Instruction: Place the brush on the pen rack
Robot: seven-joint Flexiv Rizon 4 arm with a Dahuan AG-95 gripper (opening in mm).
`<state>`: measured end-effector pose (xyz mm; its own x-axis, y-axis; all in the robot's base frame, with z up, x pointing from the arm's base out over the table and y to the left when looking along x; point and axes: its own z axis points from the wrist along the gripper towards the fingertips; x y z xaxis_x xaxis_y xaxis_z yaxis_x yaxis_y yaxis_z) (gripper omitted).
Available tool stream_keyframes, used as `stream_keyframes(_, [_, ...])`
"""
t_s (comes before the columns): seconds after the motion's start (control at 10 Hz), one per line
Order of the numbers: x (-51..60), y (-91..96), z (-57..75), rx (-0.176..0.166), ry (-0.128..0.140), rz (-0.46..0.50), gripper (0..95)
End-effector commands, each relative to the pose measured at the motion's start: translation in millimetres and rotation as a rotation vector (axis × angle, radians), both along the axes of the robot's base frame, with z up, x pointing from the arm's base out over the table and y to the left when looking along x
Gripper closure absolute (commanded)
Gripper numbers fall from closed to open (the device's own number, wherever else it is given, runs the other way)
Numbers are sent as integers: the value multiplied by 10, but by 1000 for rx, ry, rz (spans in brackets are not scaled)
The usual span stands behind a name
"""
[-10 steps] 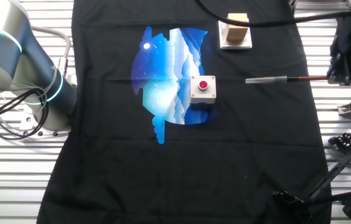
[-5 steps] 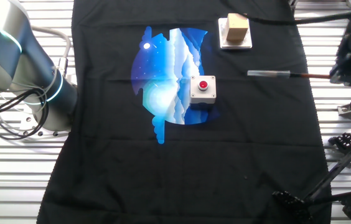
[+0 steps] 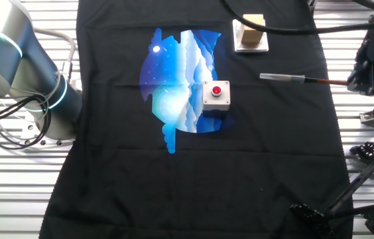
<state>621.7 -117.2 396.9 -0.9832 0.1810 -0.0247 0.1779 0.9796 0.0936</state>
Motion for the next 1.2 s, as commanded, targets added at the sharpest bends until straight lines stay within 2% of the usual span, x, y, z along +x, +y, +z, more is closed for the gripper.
stream_keyframes(0.1, [45, -40, 63, 15, 17, 14, 950])
stream_keyframes(0.2, [36, -89, 96, 31, 23, 23, 950])
stream_keyframes(0.5, [35, -118, 107, 28, 28, 24, 950])
stream_keyframes(1.0, [68, -152, 60, 26, 30, 19, 950])
stream_keyframes(1.2, [104, -199, -10, 16, 29, 19, 950])
